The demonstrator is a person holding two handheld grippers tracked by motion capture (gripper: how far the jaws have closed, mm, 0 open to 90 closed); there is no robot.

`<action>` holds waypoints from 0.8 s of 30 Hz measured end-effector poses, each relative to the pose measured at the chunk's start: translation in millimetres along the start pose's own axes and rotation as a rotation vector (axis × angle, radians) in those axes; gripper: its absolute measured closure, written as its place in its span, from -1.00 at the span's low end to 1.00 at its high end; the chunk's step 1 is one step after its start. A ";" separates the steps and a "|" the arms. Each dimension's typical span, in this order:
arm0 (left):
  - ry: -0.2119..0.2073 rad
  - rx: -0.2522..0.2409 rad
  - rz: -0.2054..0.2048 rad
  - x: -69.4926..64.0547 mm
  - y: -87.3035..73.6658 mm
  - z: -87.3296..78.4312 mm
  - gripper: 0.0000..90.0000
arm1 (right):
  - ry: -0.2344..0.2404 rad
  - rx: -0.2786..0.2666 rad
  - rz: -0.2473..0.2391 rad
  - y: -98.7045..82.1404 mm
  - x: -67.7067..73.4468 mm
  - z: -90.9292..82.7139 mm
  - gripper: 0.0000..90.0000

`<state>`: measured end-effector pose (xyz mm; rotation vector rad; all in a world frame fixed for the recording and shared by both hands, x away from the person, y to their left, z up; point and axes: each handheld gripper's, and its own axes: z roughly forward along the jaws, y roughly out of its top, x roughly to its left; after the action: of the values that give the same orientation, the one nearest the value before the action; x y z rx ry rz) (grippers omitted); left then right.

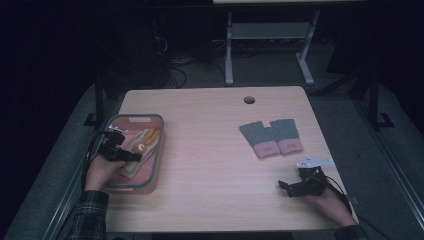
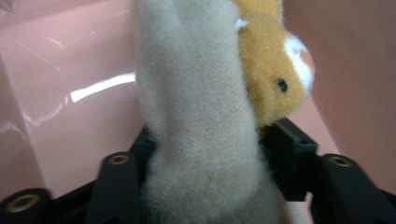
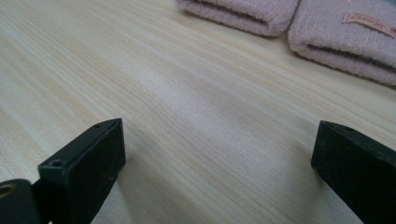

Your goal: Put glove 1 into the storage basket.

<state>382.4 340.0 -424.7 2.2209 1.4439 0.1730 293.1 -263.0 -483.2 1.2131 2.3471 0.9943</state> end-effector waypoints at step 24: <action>-0.050 -0.186 0.125 -38.9 15.7 -39.0 -0.65 | 0.000 0.000 0.000 0.0 0.0 0.0 -0.94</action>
<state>364.5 313.0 -377.4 2.1477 1.2117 0.2789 293.1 -263.1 -483.2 1.2128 2.3475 0.9937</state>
